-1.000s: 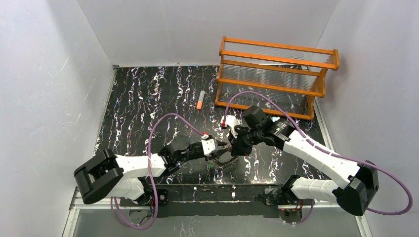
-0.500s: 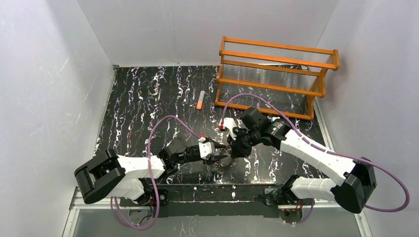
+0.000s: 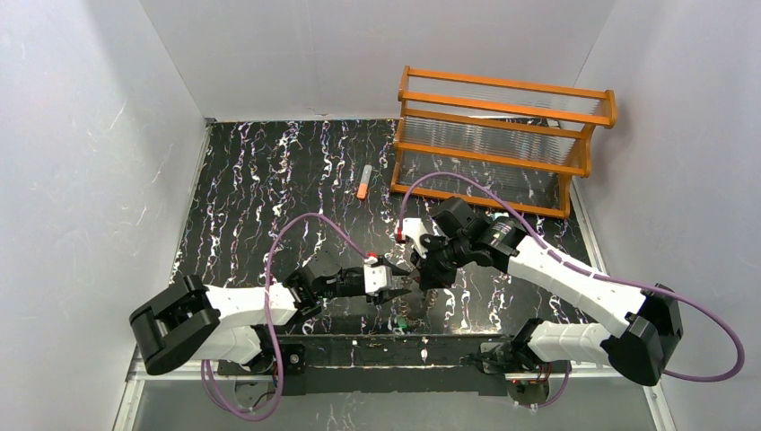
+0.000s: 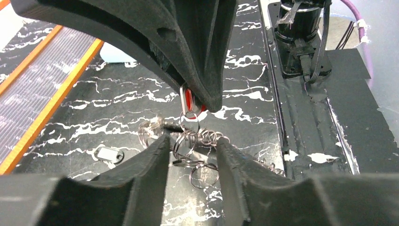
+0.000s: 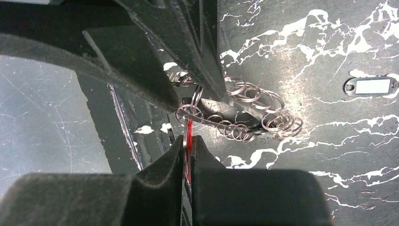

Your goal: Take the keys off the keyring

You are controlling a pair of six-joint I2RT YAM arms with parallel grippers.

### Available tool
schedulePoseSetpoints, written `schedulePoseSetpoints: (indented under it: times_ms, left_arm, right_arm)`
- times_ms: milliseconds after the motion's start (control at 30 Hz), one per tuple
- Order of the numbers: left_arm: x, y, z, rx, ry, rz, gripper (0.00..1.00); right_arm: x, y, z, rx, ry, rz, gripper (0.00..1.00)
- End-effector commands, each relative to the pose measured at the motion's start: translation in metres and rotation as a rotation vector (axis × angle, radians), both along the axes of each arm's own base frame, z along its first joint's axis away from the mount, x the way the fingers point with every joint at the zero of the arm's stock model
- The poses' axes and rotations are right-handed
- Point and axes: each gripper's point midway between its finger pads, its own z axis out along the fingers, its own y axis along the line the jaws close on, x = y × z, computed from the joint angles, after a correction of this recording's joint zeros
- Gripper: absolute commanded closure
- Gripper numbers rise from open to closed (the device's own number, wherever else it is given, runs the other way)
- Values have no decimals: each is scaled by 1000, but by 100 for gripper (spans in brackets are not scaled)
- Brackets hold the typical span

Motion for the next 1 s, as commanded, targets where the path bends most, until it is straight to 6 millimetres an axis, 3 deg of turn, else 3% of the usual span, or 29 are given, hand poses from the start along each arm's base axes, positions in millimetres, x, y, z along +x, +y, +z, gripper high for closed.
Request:
schedulePoseSetpoints:
  times_ms: [0, 200, 400, 600, 833, 967]
  left_arm:
    - [2, 2, 11, 12, -22, 4, 66]
    - [6, 4, 13, 18, -20, 30, 88]
    - [4, 1, 11, 25, -15, 8, 100]
    - [3, 2, 8, 32, -21, 3, 100]
    - [12, 10, 23, -51, -58, 86, 100]
    - [17, 15, 22, -77, -55, 127, 100]
  right_arm:
    - [2, 4, 16, 17, -41, 22, 99]
    - [1, 2, 14, 5, -53, 22, 99]
    - [-1, 1, 12, -2, -51, 26, 99]
    - [0, 0, 14, 8, -65, 6, 99]
    - [0, 1, 9, -9, -43, 2, 99]
    - [3, 2, 6, -12, -50, -5, 99]
